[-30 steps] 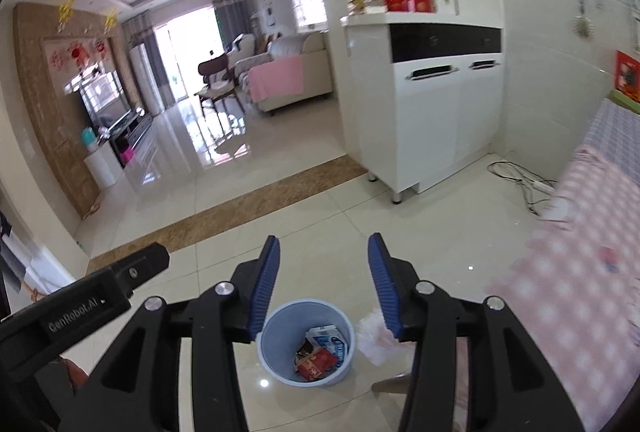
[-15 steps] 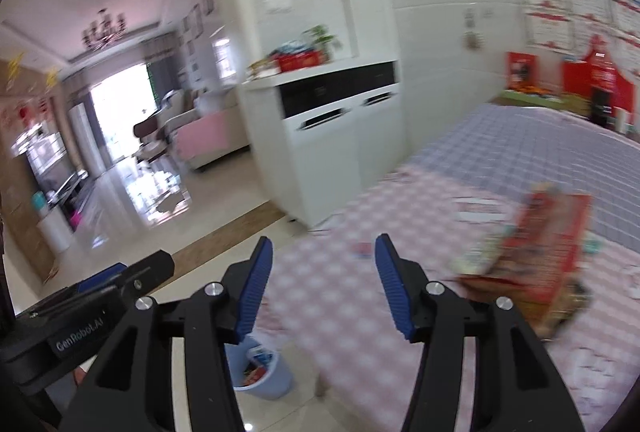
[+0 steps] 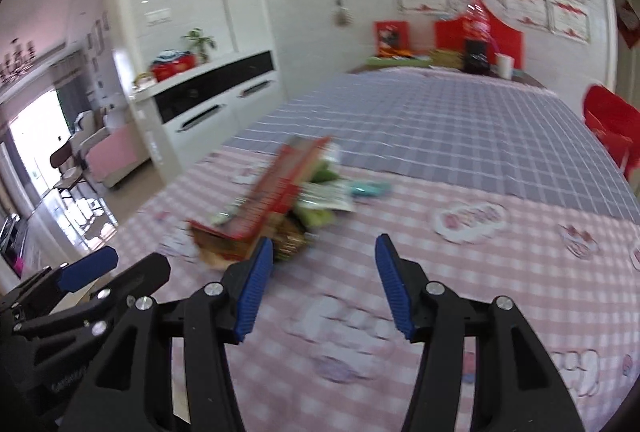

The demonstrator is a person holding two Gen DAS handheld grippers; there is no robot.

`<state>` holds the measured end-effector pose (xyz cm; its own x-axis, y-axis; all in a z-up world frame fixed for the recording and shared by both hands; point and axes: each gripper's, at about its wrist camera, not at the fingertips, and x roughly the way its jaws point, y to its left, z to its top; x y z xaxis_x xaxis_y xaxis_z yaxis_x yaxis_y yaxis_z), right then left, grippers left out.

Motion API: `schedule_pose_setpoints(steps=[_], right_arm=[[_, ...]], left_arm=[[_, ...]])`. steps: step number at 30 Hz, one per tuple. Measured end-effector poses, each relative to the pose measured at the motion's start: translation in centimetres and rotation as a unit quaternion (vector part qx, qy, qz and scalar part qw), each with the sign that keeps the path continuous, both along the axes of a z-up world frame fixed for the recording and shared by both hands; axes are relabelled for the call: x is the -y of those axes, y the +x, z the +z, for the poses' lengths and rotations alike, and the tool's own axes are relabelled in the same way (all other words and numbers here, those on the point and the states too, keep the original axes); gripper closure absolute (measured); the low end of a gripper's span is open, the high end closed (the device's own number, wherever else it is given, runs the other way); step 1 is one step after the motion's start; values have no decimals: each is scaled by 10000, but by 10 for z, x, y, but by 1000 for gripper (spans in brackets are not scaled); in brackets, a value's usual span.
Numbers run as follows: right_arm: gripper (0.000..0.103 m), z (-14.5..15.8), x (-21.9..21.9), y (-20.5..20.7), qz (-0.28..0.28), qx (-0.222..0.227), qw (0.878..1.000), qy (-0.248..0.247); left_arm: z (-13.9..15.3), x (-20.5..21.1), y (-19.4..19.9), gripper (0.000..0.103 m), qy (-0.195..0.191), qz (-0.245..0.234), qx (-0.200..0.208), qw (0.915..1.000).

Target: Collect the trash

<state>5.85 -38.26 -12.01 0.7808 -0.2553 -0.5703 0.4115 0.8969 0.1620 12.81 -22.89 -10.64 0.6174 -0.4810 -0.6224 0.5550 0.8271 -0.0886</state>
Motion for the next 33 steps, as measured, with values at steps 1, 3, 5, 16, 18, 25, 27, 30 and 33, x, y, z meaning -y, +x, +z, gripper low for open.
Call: schedule_pose_setpoints(steps=[1,3,5,16,18,25,27,30,33], right_arm=[[49,-3,5,-5,-38,-26,10000,24],[49,-8,16,-12,-126,-103,9998,63],[49,-13,32,-14,-168,-160,9996,140],[50,-28,69,-16,-112,-273,9984,489],[50,-29,73,-13,-69,-288,9980,558],[50,-35,86,5,54,-383,9962,774],[50,-37,88,9,103,-385,9954,870],[49,-37,90,14,143,-392,9946,955],[49,-38,90,18,177,-377,9938,1031]], left_arm=[[-2,8,-3,34,80,-61,19,9999],[-7,25,-9,34,268,-182,68,9995],[-13,41,-12,43,430,-302,81,9986],[-42,103,-7,68,1466,-393,370,9877],[-44,111,-2,68,1549,-394,366,9865],[-54,122,24,77,1641,-288,150,9859],[-54,120,31,85,1569,-292,80,9871],[-50,115,40,96,1358,-277,8,9903],[-40,102,48,99,807,-241,-226,9962]])
